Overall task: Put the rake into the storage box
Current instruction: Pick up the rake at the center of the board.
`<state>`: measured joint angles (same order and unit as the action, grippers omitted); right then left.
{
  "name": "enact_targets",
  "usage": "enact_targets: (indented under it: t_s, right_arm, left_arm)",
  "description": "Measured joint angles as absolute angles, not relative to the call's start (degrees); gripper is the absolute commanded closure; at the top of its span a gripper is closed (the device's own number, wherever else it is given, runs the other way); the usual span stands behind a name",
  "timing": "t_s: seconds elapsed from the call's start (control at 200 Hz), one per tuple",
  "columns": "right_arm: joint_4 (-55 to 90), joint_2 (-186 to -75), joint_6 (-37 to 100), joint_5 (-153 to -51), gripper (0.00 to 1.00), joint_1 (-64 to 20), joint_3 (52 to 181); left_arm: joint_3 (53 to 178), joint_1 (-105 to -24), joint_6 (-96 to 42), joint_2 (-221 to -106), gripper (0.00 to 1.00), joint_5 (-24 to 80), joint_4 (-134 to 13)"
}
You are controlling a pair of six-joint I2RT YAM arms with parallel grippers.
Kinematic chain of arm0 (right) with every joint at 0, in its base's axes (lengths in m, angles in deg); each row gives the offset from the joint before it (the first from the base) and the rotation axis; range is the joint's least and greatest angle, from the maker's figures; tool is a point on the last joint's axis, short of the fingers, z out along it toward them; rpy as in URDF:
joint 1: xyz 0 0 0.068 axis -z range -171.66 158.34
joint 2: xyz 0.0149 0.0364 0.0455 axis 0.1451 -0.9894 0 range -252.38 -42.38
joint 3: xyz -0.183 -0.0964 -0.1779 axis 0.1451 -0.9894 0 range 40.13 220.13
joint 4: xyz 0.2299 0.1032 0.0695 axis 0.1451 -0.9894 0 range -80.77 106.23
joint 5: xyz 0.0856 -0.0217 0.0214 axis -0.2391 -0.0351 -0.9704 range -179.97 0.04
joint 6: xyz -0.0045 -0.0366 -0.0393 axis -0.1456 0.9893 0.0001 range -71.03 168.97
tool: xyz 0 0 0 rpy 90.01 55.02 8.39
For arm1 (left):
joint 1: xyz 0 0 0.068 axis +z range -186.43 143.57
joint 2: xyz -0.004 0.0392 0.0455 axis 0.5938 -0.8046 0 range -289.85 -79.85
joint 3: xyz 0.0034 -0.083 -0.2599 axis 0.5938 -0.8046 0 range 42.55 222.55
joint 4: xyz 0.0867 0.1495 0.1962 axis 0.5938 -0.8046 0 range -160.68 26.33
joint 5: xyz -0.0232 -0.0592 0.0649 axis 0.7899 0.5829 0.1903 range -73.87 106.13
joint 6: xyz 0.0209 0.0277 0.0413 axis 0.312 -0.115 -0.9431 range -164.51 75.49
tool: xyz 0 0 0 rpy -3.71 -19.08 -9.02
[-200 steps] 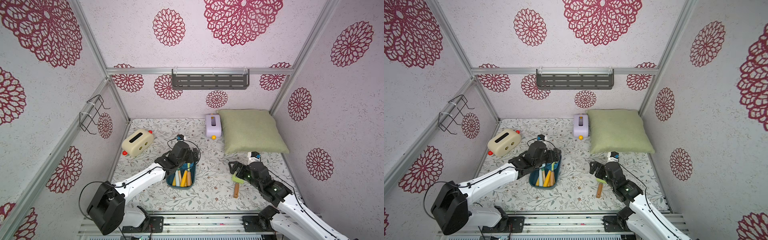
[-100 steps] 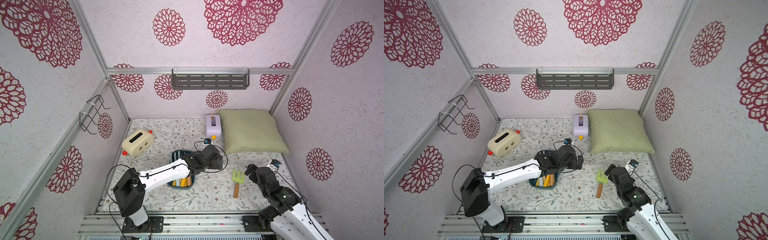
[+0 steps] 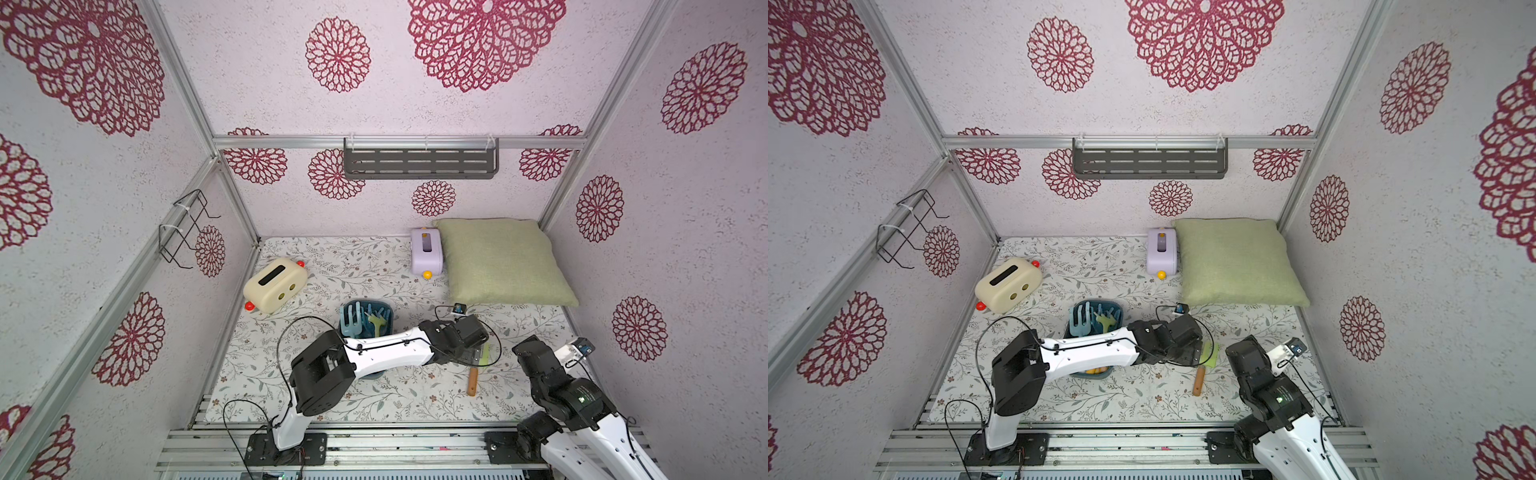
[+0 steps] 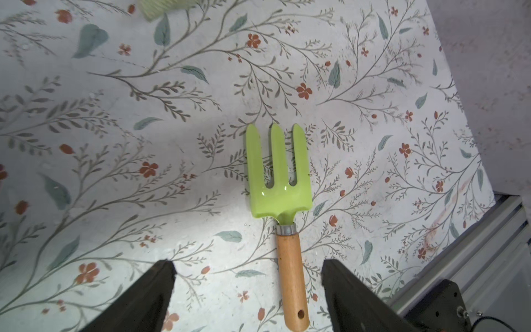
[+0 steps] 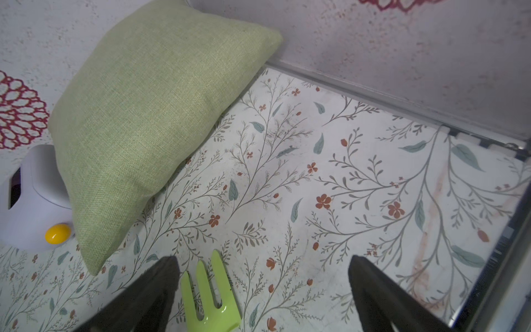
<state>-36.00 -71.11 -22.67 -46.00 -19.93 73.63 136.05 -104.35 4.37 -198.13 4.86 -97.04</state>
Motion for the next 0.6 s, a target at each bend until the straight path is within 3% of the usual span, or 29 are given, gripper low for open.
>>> enact_targets:
  t_s: [0.21, 0.6]
  right_arm:
    - [-37.22, -68.79, -23.67, -44.67, 0.01, -19.93, 75.34]
    - [-37.88, -67.76, -23.70, -44.49, 0.01, -19.93, 75.75]
  left_arm:
    - [144.61, -106.64, 3.47, -206.26, 0.31, 3.97, -102.39]
    - [155.39, -107.28, 1.83, -215.57, 0.46, 5.21, -109.35]
